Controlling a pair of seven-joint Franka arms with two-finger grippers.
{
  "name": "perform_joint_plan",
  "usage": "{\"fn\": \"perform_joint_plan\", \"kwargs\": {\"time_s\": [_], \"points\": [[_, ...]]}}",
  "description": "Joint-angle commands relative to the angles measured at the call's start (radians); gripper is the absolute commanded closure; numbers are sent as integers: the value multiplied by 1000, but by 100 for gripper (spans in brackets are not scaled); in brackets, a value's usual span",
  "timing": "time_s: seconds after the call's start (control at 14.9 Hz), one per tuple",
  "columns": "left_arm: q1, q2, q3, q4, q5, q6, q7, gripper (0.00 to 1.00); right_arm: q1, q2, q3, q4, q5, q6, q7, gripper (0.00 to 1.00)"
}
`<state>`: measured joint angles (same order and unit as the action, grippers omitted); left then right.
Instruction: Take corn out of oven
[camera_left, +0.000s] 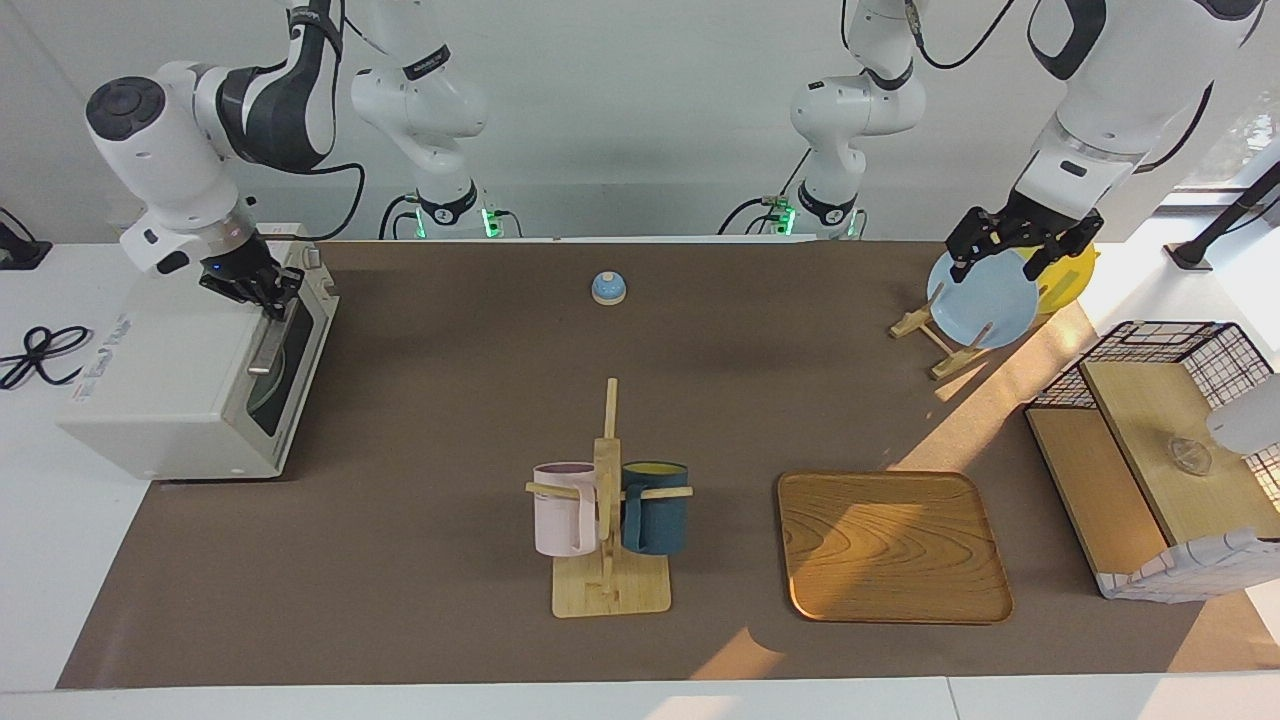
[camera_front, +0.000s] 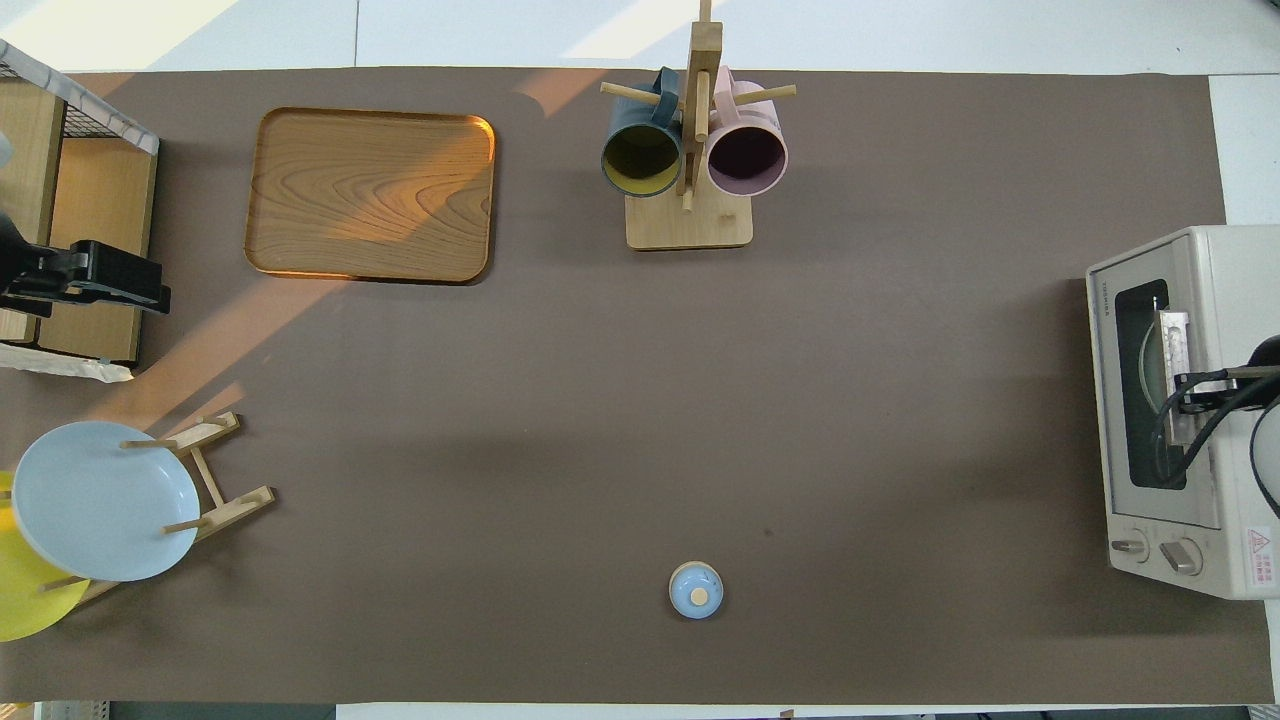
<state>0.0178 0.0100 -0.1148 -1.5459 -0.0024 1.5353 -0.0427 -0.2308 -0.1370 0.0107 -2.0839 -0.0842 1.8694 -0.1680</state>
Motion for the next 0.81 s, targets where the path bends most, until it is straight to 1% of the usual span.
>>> {"fn": "perform_joint_plan", "kwargs": {"time_s": [0.0,0.2,0.4,0.54,0.74], "points": [[10,-12,-5,-11,9,9,14,0,-16,-21,8,-30,21,27,4,100],[10,-13,-5,-11,7,9,14,0,-16,2,8,-30,-6,56,-19,100],[10,-12,-5,-11,9,9,14,0,-15,19,8,-30,-28,59,-18,100],[10,-13,-5,-11,7,9,14,0,5,42,11,-44,-26,85,-1,100],[8,-13,-5,-11,9,8,6,0,63,48,11,-58,-14,93,56,100]]}}
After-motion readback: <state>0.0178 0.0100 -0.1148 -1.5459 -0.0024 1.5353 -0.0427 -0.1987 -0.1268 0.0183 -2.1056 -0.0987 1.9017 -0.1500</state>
